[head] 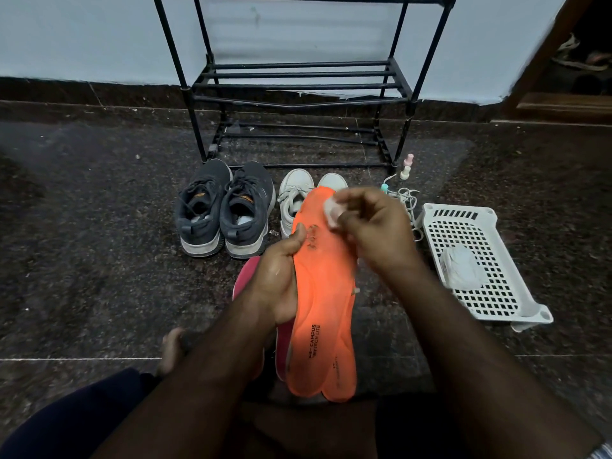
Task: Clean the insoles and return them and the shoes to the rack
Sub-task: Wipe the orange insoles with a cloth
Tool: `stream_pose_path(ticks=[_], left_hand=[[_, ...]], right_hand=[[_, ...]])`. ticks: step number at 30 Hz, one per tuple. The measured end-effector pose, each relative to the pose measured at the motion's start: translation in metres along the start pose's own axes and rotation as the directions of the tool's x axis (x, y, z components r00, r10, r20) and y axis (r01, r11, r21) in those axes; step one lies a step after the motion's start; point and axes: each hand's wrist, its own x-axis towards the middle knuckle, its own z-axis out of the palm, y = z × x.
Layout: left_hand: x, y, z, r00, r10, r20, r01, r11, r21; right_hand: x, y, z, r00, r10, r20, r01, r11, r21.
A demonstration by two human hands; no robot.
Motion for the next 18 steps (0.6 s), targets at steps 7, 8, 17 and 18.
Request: stream_pose_path(ticks=[7,8,17,18], left_hand=[[-0.003,0.007,-0.002,1.000,0.000,-0.022,0.000,1.000,-0.025],[-0.003,0.008,-0.002,1.000,0.006,-0.031,-0.006,1.000,-0.024],[-0.001,0.004,-0.001,1.000,0.017,0.010,-0.016,0.999,-0.031],[-0.001,0.003,0.000,1.000,0.014,0.011,-0.013,1.000,-0.024]], right_hand=[[0.000,-0.018,-0.035,0.986,0.166,-0.028,-0.148,0.937,0.316],[-0.001,-0.017,-0.035,0.987,0.156,-0.030,-0.141,0.947,0.288],[-0.006,0.004,-0.014,0.996,-0.089,-0.001,0.085,0.953,-0.289],[-0.005,0.008,-0.013,0.990,-0.139,-0.010,0.125,0.918,-0.376]])
